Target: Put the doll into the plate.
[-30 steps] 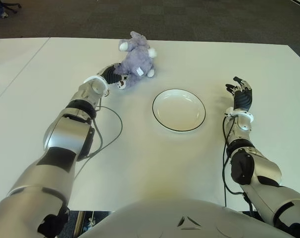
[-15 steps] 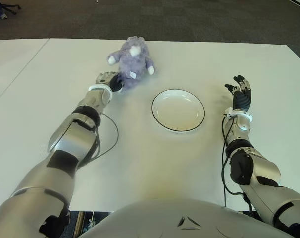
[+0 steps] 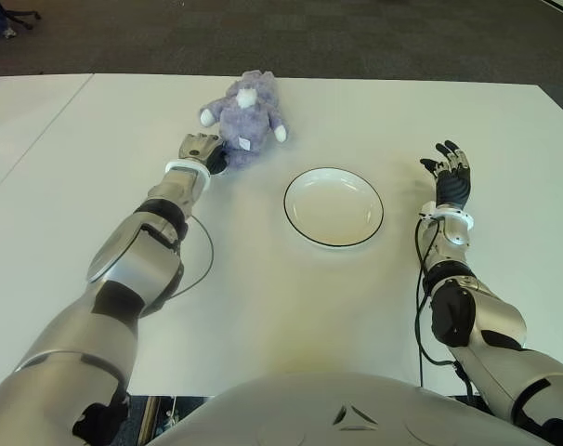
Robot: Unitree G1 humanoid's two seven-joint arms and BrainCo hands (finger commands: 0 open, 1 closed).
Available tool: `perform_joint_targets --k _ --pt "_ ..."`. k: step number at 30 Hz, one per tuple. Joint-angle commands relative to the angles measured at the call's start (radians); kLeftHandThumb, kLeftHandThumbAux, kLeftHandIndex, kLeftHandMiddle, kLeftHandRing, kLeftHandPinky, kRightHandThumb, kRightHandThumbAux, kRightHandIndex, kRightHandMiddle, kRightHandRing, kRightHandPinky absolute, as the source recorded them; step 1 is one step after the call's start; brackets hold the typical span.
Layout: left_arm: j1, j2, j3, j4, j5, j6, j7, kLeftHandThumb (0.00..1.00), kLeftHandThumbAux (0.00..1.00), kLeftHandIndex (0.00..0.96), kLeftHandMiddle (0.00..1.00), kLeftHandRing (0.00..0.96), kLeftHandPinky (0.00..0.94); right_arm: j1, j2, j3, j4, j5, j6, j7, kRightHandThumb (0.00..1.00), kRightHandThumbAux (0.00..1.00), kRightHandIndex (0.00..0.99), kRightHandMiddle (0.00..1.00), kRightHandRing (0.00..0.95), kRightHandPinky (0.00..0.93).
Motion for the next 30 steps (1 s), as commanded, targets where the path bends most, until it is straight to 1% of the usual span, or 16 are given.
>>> perform_joint_targets --k 1,4,6,7,8,9,10,12,14,18,19,20,25,28,29,30 --pt "0.130 -0.043 -0.084 0.055 0.073 -0.007 -0.095 0.940 0.657 0.383 0.462 0.519 0.588 0.200 0.102 -0.016 0.129 0.026 0.106 -0.003 1.000 0.659 0.185 0.196 0.462 0.287" --pt "0.179 -0.019 -0.142 0.017 0.107 -0.063 -0.014 0.943 0.655 0.382 0.475 0.528 0.627 0.205 0.102 -0.016 0.128 0.026 0.103 0.005 1.000 0.660 0.192 0.197 0.462 0.292" --pt "0.195 -0.008 -0.162 -0.002 0.115 -0.079 0.017 0.944 0.653 0.381 0.485 0.529 0.651 0.207 0.103 -0.017 0.128 0.027 0.101 0.010 1.000 0.660 0.199 0.199 0.462 0.304" --pt "0.209 0.016 -0.175 -0.040 0.123 -0.096 0.042 0.944 0.653 0.381 0.486 0.529 0.653 0.209 0.102 -0.017 0.128 0.028 0.101 0.015 1.000 0.660 0.200 0.199 0.462 0.306" --pt "0.230 0.047 -0.185 -0.097 0.129 -0.110 0.060 0.947 0.651 0.384 0.502 0.535 0.692 0.210 0.102 -0.018 0.128 0.029 0.102 0.019 1.000 0.661 0.206 0.199 0.460 0.347" --pt "0.245 0.070 -0.192 -0.138 0.132 -0.119 0.072 0.947 0.650 0.386 0.506 0.537 0.704 0.211 0.102 -0.018 0.128 0.029 0.103 0.021 1.000 0.662 0.208 0.198 0.460 0.355" --pt "0.278 0.112 -0.194 -0.233 0.131 -0.119 0.067 0.948 0.649 0.387 0.510 0.538 0.713 0.212 0.102 -0.019 0.129 0.029 0.105 0.021 1.000 0.662 0.209 0.198 0.459 0.362" --pt "0.317 0.157 -0.193 -0.342 0.125 -0.110 0.048 0.948 0.649 0.388 0.512 0.539 0.742 0.213 0.103 -0.019 0.129 0.029 0.108 0.019 1.000 0.662 0.210 0.199 0.460 0.343" --pt "0.381 0.240 -0.176 -0.544 0.118 -0.084 -0.010 0.947 0.650 0.386 0.512 0.542 0.761 0.213 0.101 -0.018 0.130 0.026 0.112 0.012 1.000 0.663 0.214 0.204 0.459 0.324" --pt "0.458 0.353 -0.151 -0.782 0.111 -0.060 -0.094 0.947 0.650 0.386 0.517 0.549 0.768 0.212 0.102 -0.017 0.130 0.023 0.112 0.003 1.000 0.663 0.219 0.209 0.458 0.313" --pt "0.474 0.378 -0.143 -0.831 0.108 -0.055 -0.120 0.873 0.661 0.407 0.568 0.688 0.752 0.212 0.102 -0.017 0.130 0.023 0.112 0.001 1.000 0.664 0.233 0.216 0.456 0.292" --pt "0.490 0.400 -0.132 -0.878 0.100 -0.048 -0.149 0.860 0.663 0.411 0.576 0.711 0.749 0.212 0.102 -0.017 0.130 0.023 0.112 -0.002 1.000 0.664 0.235 0.217 0.456 0.289" --pt "0.562 0.462 -0.088 -1.059 0.067 -0.001 -0.268 0.841 0.668 0.411 0.584 0.728 0.736 0.209 0.107 -0.014 0.129 0.020 0.108 -0.017 1.000 0.664 0.237 0.226 0.457 0.293" --pt "0.616 0.492 -0.055 -1.155 0.032 0.006 -0.320 0.838 0.669 0.414 0.584 0.730 0.745 0.210 0.106 -0.010 0.128 0.015 0.098 -0.023 1.000 0.663 0.230 0.228 0.459 0.289" --pt "0.630 0.498 -0.044 -1.179 0.025 0.009 -0.334 0.738 0.697 0.429 0.682 0.738 0.756 0.211 0.106 -0.010 0.128 0.015 0.098 -0.023 1.000 0.663 0.228 0.230 0.459 0.302" --pt "0.644 0.505 -0.033 -1.204 0.018 0.012 -0.349 0.719 0.702 0.432 0.701 0.740 0.756 0.211 0.106 -0.010 0.128 0.015 0.097 -0.022 1.000 0.663 0.225 0.230 0.459 0.302"
